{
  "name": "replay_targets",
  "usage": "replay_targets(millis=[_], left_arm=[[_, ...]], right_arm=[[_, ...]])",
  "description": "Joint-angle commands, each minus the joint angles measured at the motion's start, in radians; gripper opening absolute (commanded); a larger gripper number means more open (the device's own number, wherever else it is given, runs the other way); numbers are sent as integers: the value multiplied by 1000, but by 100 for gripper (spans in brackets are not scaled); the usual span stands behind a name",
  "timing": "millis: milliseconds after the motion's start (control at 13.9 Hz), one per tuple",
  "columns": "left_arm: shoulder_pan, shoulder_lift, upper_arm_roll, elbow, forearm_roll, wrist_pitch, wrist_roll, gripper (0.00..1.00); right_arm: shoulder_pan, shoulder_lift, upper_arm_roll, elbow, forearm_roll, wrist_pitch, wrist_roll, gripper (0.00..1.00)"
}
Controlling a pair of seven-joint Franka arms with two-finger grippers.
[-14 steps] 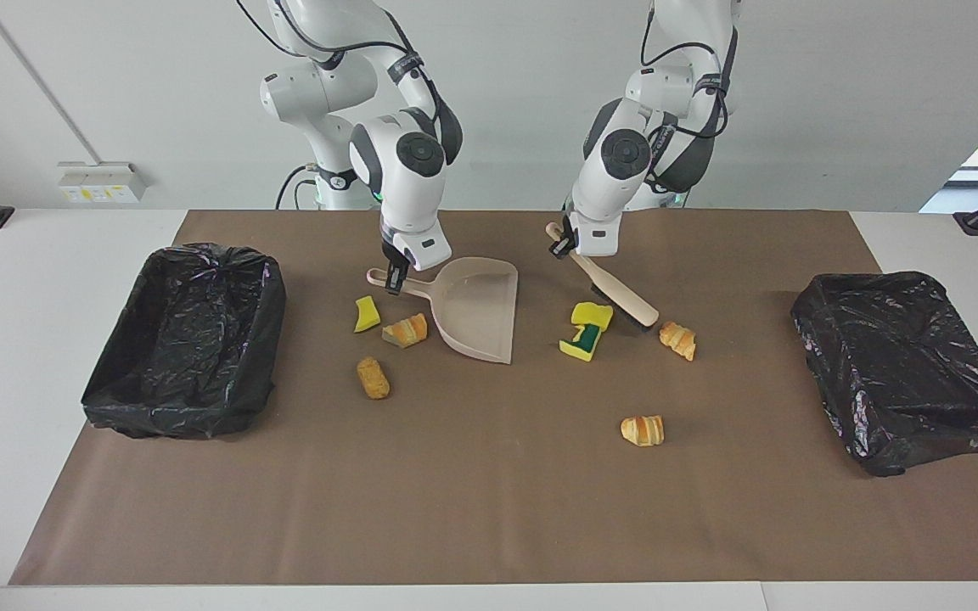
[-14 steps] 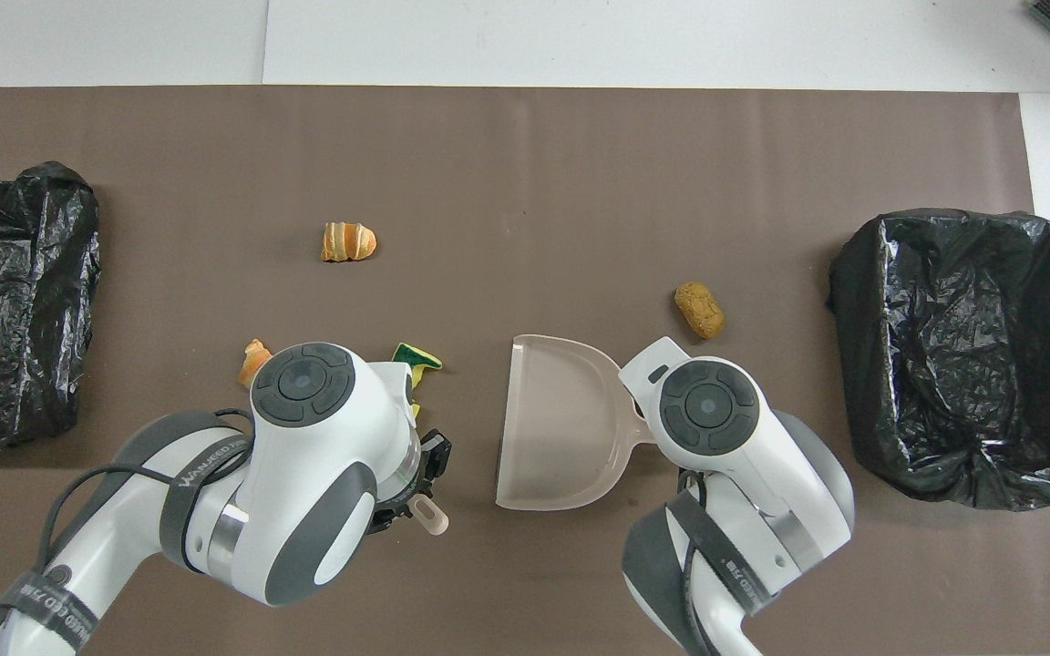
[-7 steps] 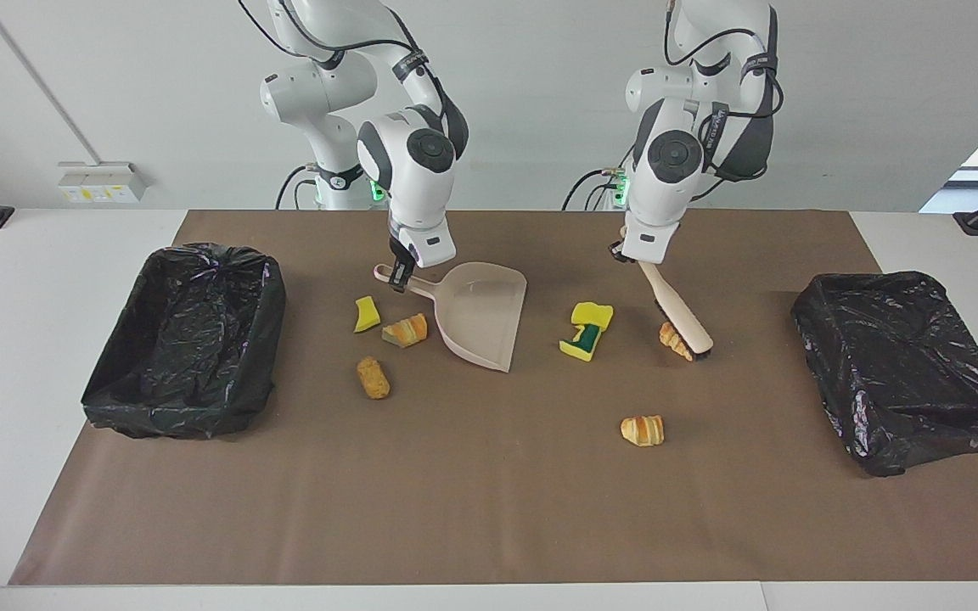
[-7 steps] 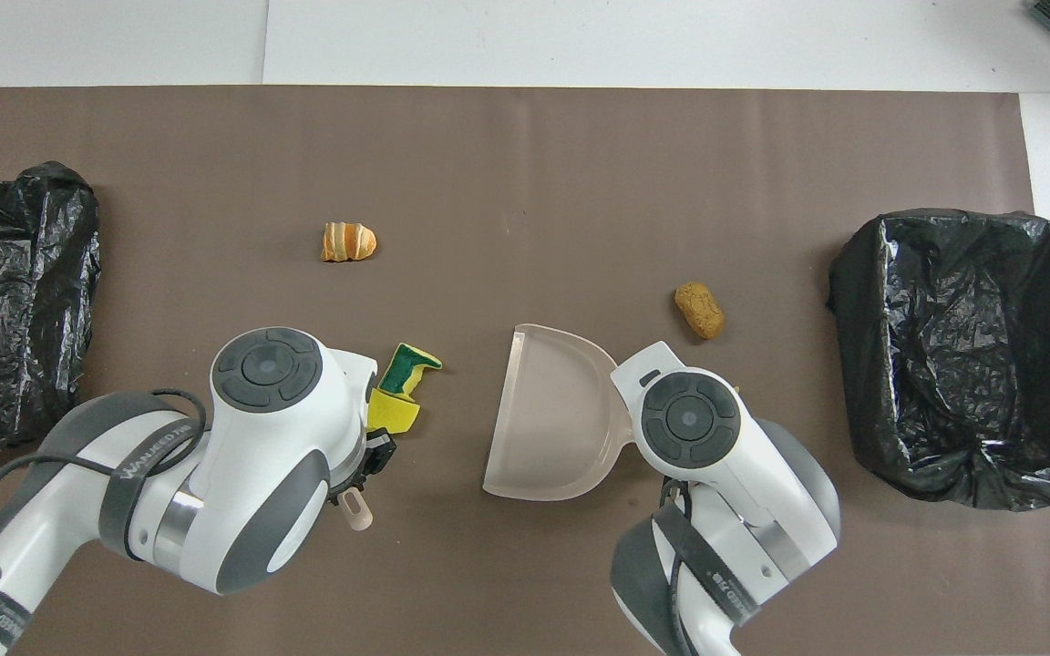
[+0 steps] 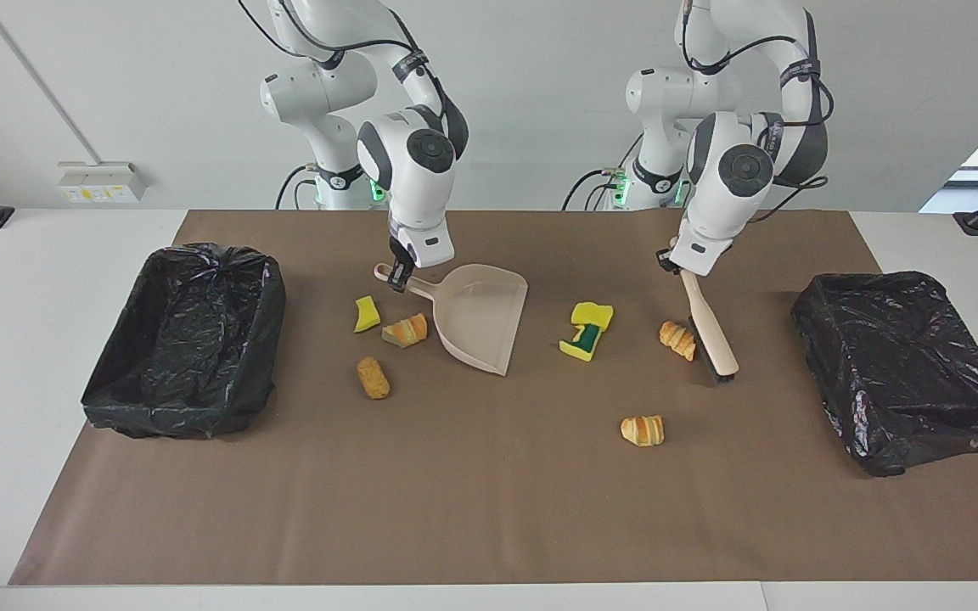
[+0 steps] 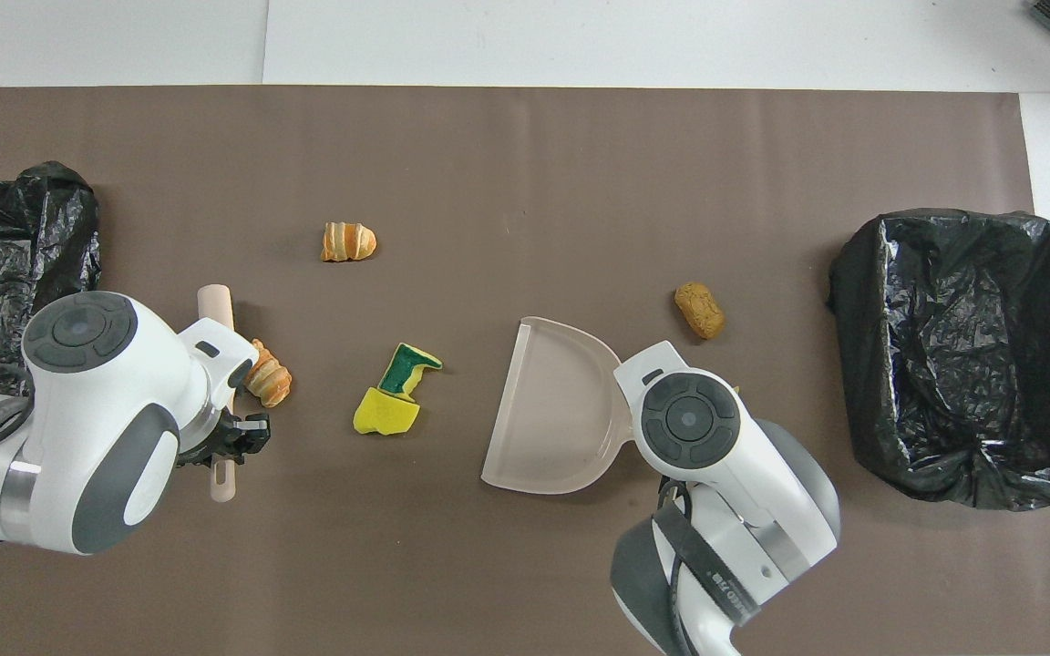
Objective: Sweep and dump trash in bin
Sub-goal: 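Sweep the nearby sponges into the dustpan with the left gripper's brush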
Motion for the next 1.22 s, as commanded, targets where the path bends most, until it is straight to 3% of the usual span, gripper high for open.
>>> replay_targets(millis=[0,360,719,863,1007,1151], left_arm=[[-6,-81,-9,-119,15,90,15,0],[-34,-48,-80,-143,-4,180,-1,0],[-34,18,-273,-125,-231,309,-60,0],[-34,67,-359,-90,-311,396,-128,0],[-37,89,-423,-50,-327,462,-294,0],[-40,144,-502,23,-328,477,-336,0]], right_arm=[[-5,-21,3,-17,-13,-6,28,0],[-5,-21,3,-17,-11,-6,28,0],[-5,-21,3,-17,-11,-8,26,0],[-6,-19,3,-17,-11,-8,22,0],[-15,-19,3,-17,-11,-9,12,0],[-18,-13,3,-17,-13,-14,11,0]])
